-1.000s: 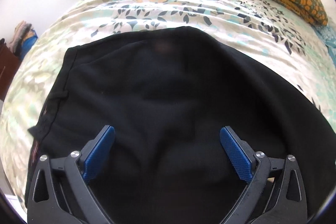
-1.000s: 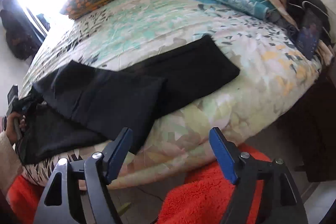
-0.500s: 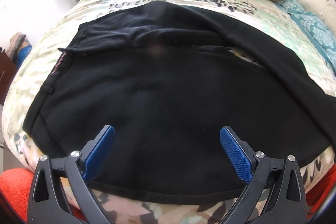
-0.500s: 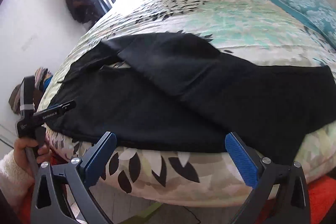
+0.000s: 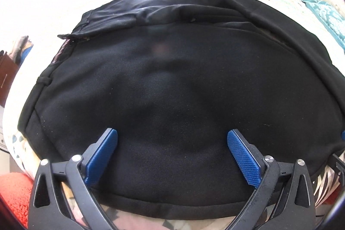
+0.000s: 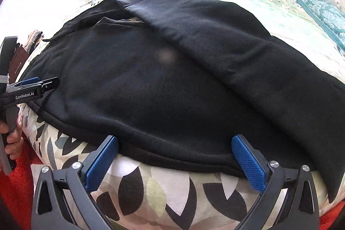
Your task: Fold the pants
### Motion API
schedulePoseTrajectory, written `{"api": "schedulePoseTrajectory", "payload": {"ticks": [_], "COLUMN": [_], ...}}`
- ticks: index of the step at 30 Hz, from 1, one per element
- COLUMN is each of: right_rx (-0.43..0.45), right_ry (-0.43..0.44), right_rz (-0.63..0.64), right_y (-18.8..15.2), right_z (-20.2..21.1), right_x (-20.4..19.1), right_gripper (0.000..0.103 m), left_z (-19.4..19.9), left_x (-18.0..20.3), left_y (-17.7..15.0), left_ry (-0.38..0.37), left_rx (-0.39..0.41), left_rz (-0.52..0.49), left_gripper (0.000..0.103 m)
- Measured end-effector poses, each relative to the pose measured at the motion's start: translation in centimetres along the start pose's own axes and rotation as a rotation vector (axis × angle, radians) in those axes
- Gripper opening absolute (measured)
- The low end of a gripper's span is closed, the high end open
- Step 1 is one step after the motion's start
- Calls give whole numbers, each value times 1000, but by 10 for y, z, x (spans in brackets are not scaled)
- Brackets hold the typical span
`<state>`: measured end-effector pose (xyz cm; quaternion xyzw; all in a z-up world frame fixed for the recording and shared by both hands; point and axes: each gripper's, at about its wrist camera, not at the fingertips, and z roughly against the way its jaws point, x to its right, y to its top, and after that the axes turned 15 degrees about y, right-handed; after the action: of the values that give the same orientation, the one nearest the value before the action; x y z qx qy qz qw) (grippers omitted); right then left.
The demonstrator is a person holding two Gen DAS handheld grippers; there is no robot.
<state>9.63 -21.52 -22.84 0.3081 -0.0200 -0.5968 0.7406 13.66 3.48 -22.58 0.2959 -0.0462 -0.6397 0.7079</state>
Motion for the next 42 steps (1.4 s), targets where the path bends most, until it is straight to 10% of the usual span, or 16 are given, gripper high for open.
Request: {"api": "schedulePoseTrajectory", "payload": {"ticks": [15, 25, 42], "right_rx": [-5, 275, 575], "right_ry": [22, 354, 390], "right_rz": [-13, -477, -898], "right_y": [9, -8, -62], "right_z": [10, 66, 139], "right_x": [-2, 86, 188], "right_gripper": [103, 103, 100], "left_z": [2, 3, 2], "left_x": [3, 4, 2], "left_y": [-11, -11, -7], "left_ry": [13, 23, 17], "left_rx": [30, 35, 27], "left_rz": [2, 10, 7], "left_gripper": [103, 103, 103]}}
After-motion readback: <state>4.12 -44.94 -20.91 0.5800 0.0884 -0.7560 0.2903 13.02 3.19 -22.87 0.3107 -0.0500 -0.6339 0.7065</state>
